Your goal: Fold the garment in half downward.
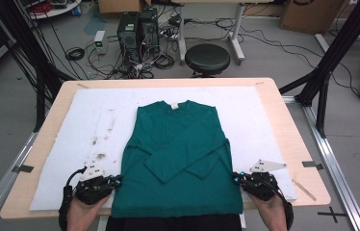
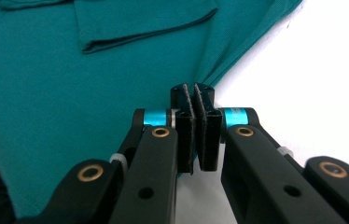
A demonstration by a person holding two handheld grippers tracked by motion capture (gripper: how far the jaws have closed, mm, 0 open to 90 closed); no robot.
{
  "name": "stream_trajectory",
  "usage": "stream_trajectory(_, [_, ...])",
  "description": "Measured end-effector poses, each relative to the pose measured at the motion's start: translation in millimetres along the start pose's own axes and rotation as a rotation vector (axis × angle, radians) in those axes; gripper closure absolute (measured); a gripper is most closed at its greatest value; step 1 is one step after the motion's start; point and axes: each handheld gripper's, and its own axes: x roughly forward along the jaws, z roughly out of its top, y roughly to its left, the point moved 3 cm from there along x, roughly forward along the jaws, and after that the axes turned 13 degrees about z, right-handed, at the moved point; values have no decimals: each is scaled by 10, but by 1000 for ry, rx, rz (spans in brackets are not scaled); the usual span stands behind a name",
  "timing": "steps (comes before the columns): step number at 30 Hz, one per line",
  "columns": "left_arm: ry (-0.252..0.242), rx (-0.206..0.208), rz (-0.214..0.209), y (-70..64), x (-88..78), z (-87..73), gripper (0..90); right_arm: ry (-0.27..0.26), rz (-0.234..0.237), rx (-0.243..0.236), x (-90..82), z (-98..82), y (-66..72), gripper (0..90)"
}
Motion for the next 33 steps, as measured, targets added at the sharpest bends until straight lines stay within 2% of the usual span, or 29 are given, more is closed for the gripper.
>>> stream_trajectory(7, [-11,21,-46,-63,-125,-117,872,-6,18,-20,-98,-142,107,883])
stream_trajectory(14, [-16,48,-61,-153,-216,-196,872,-15,27,-22,-175,-252,187,883])
stream_trajectory(22, [-14,41,-100,-156,-240,-223,869,-26,31,-24,-214,-312,225,876])
stream_trajectory(23, [-24,32,-103,-143,-239,-213,861,-26,33,-23,-213,-308,220,846])
stream_trajectory(26, [-68,1,-110,-99,-250,-157,688,-48,36,-27,-213,-264,193,663])
stream_trajectory(27, [-88,-7,-108,-79,-256,-127,626,-68,21,-34,-215,-234,181,564])
stream_trajectory(29, [-129,-23,-105,-42,-251,-53,576,-100,4,-34,-221,-160,137,478])
stream_trajectory(31, [-166,-31,-86,-1,-221,34,495,-131,-33,-32,-221,-73,62,349])
stream_trajectory(33, [-203,-32,-69,49,-162,129,449,-154,-39,-13,-205,16,-28,311])
